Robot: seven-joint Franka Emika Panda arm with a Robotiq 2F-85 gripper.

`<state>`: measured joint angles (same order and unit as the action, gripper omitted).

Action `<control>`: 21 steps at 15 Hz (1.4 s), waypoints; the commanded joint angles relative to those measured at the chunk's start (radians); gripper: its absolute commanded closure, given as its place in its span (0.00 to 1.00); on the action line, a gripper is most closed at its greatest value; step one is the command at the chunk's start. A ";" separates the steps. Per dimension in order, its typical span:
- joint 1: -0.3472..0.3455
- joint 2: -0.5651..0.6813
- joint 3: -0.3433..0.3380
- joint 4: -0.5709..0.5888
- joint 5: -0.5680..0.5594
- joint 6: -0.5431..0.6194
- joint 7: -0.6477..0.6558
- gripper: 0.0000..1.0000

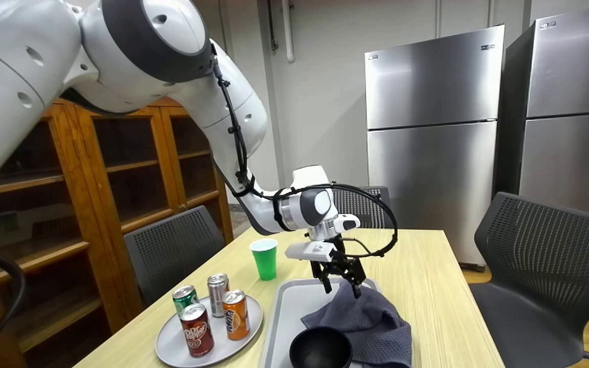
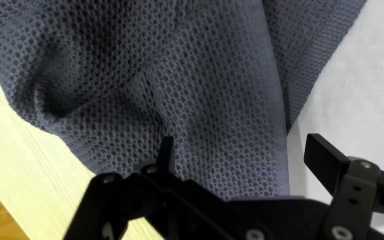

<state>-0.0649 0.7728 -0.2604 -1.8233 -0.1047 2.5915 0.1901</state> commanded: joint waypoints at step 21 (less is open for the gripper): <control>-0.010 0.124 -0.066 0.123 0.020 -0.051 0.133 0.00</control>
<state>-0.0699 0.8833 -0.3194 -1.7347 -0.0973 2.5800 0.2992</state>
